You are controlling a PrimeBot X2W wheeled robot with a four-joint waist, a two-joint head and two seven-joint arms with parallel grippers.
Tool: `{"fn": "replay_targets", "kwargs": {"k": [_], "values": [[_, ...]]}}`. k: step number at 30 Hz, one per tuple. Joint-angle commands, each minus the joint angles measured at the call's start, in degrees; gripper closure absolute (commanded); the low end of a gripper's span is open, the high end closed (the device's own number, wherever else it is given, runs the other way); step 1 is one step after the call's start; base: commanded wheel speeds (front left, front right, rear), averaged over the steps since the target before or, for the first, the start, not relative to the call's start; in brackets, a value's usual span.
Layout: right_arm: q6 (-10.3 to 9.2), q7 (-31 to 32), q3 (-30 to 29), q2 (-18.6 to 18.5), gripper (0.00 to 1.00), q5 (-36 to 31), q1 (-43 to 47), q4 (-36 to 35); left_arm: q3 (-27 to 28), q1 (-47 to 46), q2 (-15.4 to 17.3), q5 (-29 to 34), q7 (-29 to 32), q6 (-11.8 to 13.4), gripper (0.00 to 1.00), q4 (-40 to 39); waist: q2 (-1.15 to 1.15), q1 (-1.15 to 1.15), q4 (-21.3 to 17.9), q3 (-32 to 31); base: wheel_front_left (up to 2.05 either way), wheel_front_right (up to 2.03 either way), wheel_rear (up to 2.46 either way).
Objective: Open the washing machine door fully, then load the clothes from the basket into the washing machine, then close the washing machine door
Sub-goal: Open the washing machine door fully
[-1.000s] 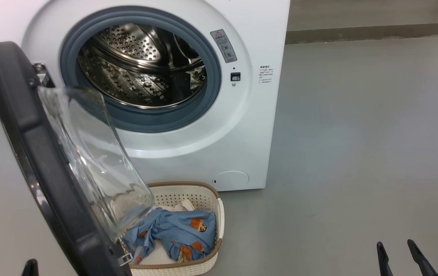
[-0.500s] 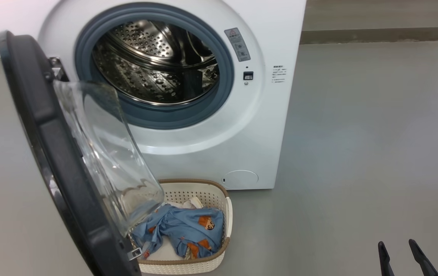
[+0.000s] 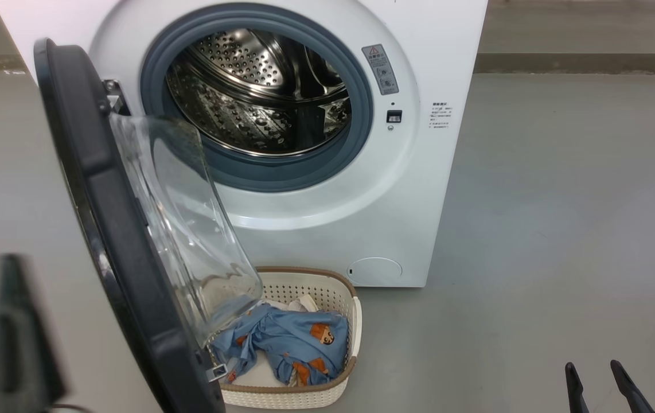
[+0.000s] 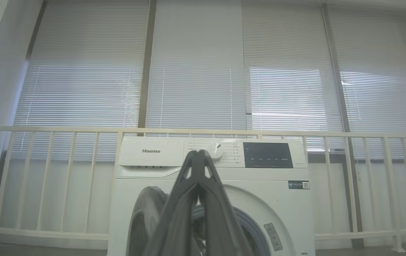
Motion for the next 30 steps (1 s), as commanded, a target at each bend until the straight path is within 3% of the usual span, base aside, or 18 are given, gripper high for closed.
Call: {"fn": "replay_targets", "kwargs": {"k": [1, 7, 12, 22, 30], "values": [[0.16, -0.7, 1.3, -0.9, 0.0, 0.5, -0.7, -1.2, -0.8, -1.7, 0.5, -0.9, 0.4, -0.3, 1.0, -1.8, 0.0, 0.0, 0.1, 0.0, 0.0, 0.0, 0.0], [0.16, -0.7, 1.9, -0.9, 0.0, 1.3, -1.0, -0.6, -15.8, -0.5, 0.5, -5.3, 2.2, -0.8, 1.0, 2.9, 0.0, 0.0, 0.1, 0.1, 0.0, 0.0, 0.0], [0.16, -0.7, 2.2, -0.9, 0.0, 1.7, -1.0, -0.4, -23.1, 0.4, 0.5, -8.7, 3.8, -0.5, 1.0, 9.4, 0.0, 0.0, -0.3, 0.4, 0.0, 0.0, 0.0], [0.16, -0.7, 2.3, -0.9, 0.0, 2.0, -1.0, -0.1, -23.4, -0.2, 0.6, -9.4, 6.4, 3.8, 1.0, 20.0, 0.0, 0.0, -0.7, 1.2, 0.0, 0.0, 0.0], [0.16, -0.7, 2.1, -0.9, 0.0, 2.2, -1.0, 0.1, -21.7, -1.8, 0.6, -9.0, 5.1, 6.3, 1.0, 22.7, 0.0, 0.0, -0.5, 1.6, 0.0, 0.0, 0.0]]}}
